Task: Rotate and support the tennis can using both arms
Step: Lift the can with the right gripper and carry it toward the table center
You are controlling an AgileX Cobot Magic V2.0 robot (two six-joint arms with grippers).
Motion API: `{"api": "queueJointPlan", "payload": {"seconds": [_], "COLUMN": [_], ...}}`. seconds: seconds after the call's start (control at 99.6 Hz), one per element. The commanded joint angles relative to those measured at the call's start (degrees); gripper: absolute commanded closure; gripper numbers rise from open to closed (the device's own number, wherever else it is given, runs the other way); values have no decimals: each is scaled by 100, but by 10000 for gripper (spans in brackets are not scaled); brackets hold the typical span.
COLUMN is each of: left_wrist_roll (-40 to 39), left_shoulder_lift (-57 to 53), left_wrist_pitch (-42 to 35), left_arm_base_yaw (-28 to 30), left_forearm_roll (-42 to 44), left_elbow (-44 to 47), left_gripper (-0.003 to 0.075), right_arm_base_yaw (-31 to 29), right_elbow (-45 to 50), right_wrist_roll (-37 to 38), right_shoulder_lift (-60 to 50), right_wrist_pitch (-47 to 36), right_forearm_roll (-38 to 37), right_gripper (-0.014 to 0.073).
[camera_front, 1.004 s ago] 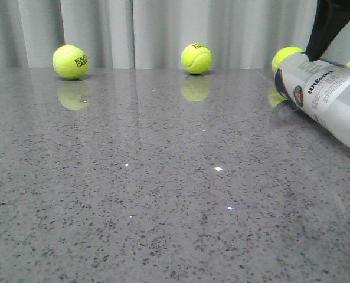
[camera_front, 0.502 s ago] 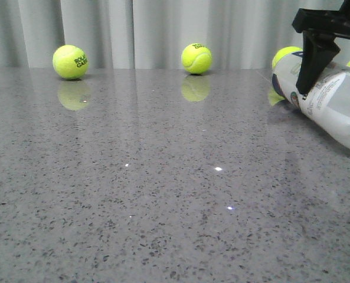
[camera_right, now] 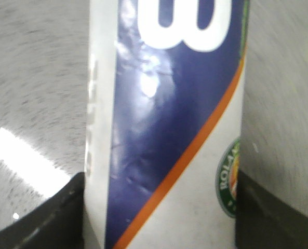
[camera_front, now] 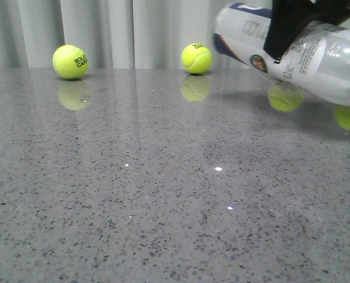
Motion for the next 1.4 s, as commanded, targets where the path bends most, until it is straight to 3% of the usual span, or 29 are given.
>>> {"api": "queueJointPlan", "payload": {"seconds": [0.0, 0.191, 0.311, 0.572, 0.653, 0.893, 1.385], "left_wrist_roll": [-3, -3, -3, -3, -3, -3, -3], "left_shoulder_lift": [-178, -178, -178, -178, -178, -178, -178], "left_wrist_pitch": [-443, -443, -443, -443, -443, -443, -443], "left_arm_base_yaw": [-15, -15, -15, -15, -15, -15, -15], "left_forearm_roll": [-35, -35, -35, -35, -35, -35, -35], "left_elbow": [249, 249, 249, 249, 249, 249, 249], "left_gripper": [738, 738, 738, 738, 738, 738, 738], "right_arm_base_yaw": [286, 933, 1207, 1302, 1302, 1302, 1302], "right_elbow": [-218, -218, -218, -218, -218, -218, -218], "right_wrist_roll": [-1358, -3625, -4389, -4430, -4430, -4430, -4430], "right_shoulder_lift": [-206, 27, 266, 503, 503, 503, 307], "right_wrist_pitch": [-347, -464, -512, -643, -636, -619, -491], "right_forearm_roll": [48, 48, 54, 148, 182, 182, 182], "right_gripper": [327, 327, 327, 327, 293, -76, -50]}}
